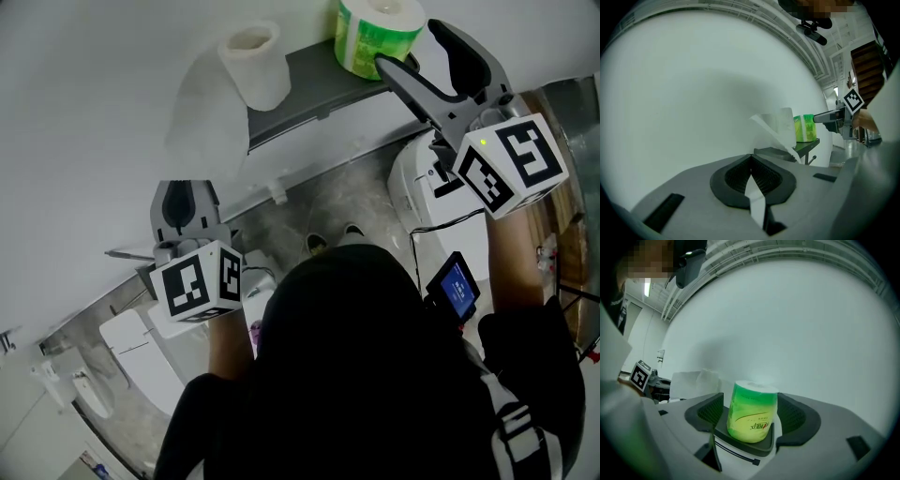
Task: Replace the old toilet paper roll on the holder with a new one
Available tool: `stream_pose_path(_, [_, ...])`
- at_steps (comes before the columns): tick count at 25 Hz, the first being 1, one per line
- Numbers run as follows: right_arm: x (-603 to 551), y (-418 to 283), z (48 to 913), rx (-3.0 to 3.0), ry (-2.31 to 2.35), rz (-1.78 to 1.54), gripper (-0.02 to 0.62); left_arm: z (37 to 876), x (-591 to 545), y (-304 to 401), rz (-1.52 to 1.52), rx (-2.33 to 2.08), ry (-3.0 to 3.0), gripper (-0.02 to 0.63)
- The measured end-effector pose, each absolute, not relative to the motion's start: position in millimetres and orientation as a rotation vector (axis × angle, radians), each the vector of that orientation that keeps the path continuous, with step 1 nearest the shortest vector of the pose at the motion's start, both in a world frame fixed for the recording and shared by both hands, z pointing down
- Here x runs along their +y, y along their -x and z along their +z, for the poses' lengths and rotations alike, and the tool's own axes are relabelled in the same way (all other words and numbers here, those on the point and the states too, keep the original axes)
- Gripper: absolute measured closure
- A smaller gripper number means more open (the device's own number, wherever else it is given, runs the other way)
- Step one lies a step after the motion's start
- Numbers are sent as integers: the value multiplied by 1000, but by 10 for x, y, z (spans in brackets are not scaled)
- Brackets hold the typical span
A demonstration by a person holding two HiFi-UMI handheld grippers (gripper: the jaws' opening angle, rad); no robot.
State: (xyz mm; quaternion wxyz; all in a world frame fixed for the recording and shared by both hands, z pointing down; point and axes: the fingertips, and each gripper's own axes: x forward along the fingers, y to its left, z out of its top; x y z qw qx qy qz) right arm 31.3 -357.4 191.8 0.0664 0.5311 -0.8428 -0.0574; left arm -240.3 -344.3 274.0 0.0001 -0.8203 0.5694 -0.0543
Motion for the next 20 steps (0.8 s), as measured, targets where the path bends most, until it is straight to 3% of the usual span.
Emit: stream_pose_path(20, [-4026,-193,2142,-2547,-1598,-28,198,2760,-3480,2400,-143,1807,2593,586])
